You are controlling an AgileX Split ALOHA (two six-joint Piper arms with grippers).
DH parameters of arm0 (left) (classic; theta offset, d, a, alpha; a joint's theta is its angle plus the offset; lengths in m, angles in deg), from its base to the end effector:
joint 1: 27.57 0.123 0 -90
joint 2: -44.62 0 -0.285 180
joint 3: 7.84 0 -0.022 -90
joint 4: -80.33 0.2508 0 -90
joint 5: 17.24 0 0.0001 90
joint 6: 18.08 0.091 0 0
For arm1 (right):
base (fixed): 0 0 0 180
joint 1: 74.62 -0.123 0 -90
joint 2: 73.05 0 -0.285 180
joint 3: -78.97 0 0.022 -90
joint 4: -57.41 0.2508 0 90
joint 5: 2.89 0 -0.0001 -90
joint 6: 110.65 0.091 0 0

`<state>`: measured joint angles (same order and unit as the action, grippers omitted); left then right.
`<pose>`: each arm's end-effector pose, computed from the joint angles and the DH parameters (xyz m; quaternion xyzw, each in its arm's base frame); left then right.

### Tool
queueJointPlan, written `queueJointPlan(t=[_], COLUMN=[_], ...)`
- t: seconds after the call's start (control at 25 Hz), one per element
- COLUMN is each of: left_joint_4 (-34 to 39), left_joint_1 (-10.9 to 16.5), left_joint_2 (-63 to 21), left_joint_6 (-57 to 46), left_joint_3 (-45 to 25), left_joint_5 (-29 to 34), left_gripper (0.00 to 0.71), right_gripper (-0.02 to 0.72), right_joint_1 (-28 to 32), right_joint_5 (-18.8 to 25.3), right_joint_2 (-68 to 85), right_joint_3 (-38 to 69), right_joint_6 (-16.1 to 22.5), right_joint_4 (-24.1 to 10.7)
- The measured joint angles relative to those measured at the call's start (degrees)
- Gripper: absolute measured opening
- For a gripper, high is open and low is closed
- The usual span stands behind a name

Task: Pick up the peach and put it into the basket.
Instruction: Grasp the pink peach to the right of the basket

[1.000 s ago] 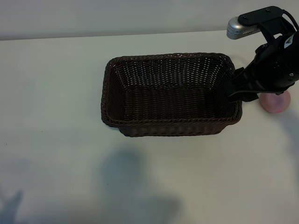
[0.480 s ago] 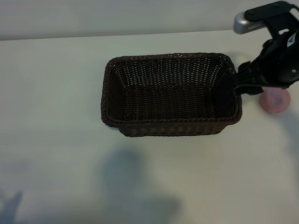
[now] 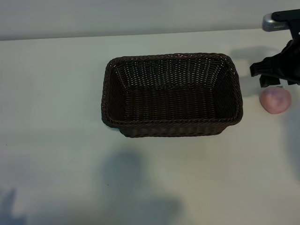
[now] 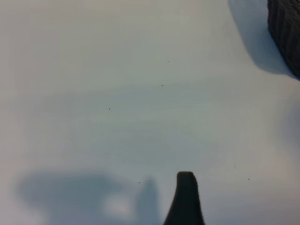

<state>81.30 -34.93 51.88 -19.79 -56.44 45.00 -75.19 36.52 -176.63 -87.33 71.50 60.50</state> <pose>-0.0070 0.0023 0.2750 0.0418 0.8566 -0.0322 0.5133 0.3358 0.0065 0.2211 0.0304 0.9787 0.0258 0.2014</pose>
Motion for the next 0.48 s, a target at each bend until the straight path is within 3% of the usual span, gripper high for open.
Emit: queueJointPlan(t=[0.48], left_joint_4=[0.0], left_joint_1=[0.3], left_joint_2=[0.0], left_joint_6=[0.0], left_joint_3=[0.0], left_joint_5=[0.0], left_gripper=[0.591], right_gripper=[0.559], right_joint_1=[2.6], right_joint_5=[-7.4], right_joint_2=[-8.4], right_joint_3=[0.0], right_joint_6=[0.2], right_joint_4=[-0.4])
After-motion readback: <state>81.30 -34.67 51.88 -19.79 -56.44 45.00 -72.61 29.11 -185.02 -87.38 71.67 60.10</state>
